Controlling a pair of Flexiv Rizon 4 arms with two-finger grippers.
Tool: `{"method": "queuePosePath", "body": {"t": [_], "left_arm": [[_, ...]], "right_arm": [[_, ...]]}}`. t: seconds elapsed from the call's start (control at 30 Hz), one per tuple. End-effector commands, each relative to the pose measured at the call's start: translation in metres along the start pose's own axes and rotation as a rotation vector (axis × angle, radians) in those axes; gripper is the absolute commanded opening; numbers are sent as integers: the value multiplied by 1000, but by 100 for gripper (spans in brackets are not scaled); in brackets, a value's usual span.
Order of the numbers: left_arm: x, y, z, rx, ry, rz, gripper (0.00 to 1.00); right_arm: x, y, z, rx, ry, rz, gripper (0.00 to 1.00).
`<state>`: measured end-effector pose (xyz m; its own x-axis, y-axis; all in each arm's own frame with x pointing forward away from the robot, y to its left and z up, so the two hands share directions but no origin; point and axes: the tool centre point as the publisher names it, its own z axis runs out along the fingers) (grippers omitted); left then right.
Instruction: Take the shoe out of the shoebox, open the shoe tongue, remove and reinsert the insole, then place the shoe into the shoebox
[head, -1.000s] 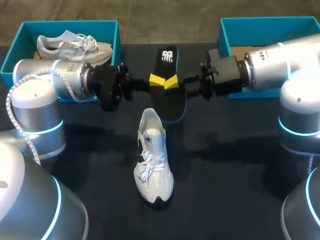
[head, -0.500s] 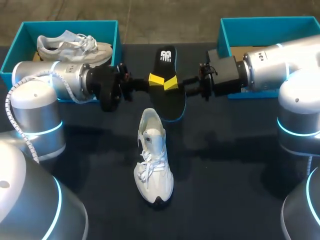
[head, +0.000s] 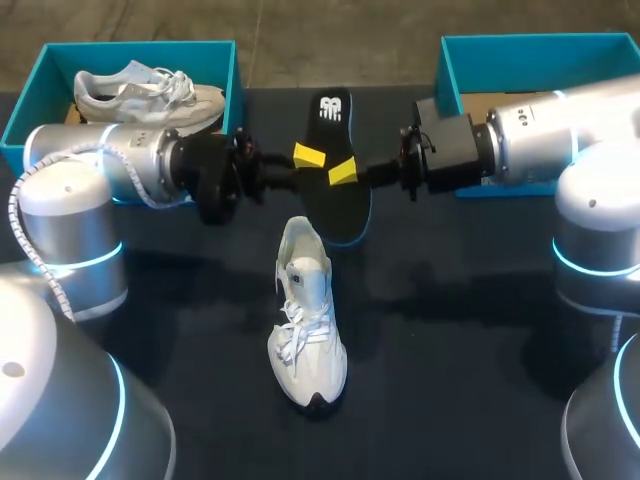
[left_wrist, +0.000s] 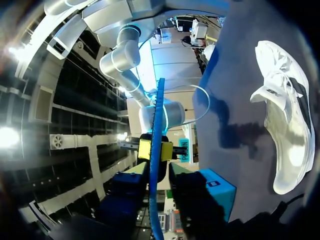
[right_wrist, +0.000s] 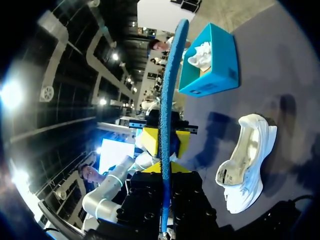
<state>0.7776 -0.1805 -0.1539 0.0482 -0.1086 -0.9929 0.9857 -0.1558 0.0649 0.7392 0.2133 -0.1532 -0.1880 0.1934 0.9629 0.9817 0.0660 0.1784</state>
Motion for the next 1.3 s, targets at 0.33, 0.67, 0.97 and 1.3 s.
{"method": "queuePosePath", "body": {"t": [0.33,0.67,0.97,1.3], "left_arm": [[11,-10,-29,109,98,18,100],[29,-24,-54,212,236,24,100],[41,-24,-77,279,368,55,100],[46,-15,-89,256,414,62,100]], "right_arm": [[-9,9,-4,-13,-7,-207,0],[-6,19,-1,-19,-19,-434,0],[7,24,11,10,74,-636,0],[8,25,12,8,70,-632,0]]}}
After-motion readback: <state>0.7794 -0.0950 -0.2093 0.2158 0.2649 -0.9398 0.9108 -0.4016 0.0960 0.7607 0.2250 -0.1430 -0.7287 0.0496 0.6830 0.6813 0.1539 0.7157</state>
